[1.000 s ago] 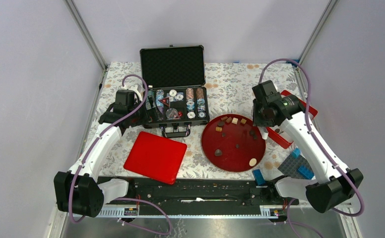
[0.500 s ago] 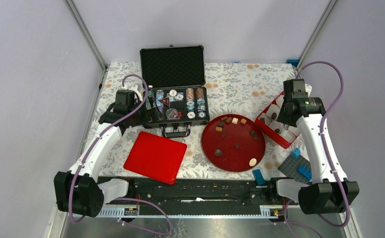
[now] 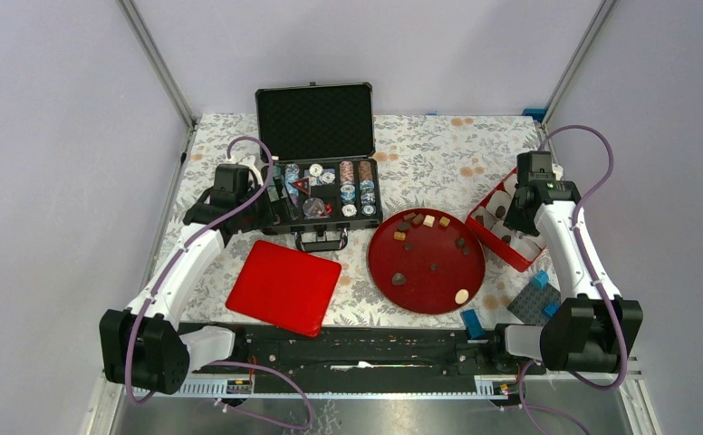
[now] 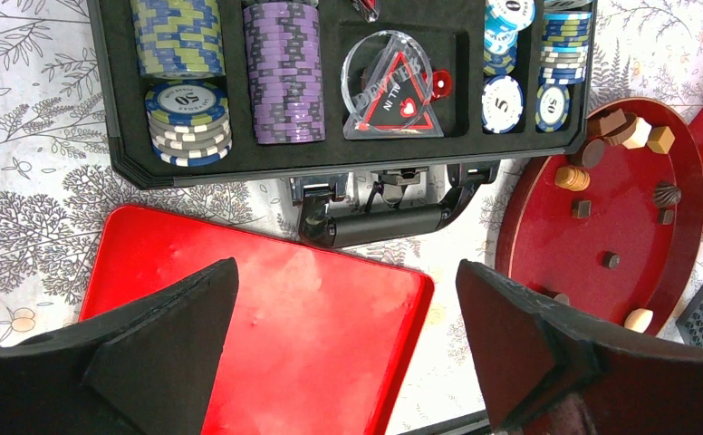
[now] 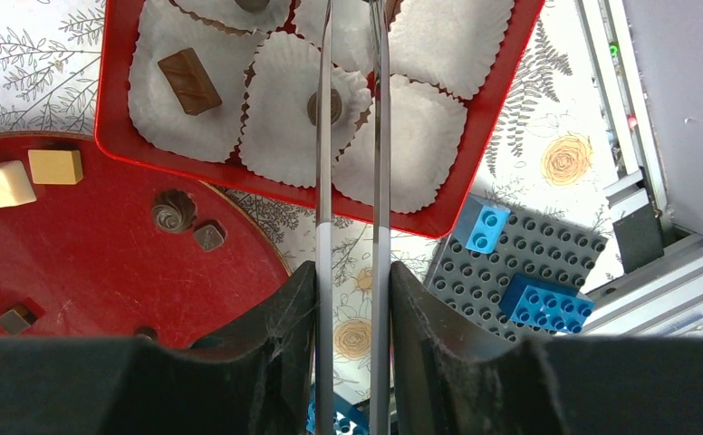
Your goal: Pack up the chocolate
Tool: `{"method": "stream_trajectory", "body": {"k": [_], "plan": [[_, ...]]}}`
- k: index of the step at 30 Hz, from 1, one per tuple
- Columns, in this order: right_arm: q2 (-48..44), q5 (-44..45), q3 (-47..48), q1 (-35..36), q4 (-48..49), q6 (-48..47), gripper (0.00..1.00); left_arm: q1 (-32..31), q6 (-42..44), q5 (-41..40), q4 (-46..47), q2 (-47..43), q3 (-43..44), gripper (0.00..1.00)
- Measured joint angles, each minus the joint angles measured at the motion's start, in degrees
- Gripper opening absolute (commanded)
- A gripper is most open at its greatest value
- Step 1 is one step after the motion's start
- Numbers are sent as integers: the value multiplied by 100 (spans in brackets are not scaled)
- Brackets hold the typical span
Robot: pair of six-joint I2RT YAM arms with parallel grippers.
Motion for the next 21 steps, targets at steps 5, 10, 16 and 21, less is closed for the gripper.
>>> {"method": "stream_trajectory", "body": {"k": [5, 10, 16, 21], "plan": [[87, -72, -37, -13, 120, -17, 27, -7, 2, 0, -2, 63, 0, 99], [173, -96, -37, -22, 201, -26, 32, -7, 2, -2, 0, 79, 2, 99], [175, -96, -37, -33, 214, -28, 38, -13, 4, -20, -2, 79, 2, 99], [175, -94, -37, -33, 212, -35, 41, -13, 4, -33, -2, 79, 2, 99]]}}
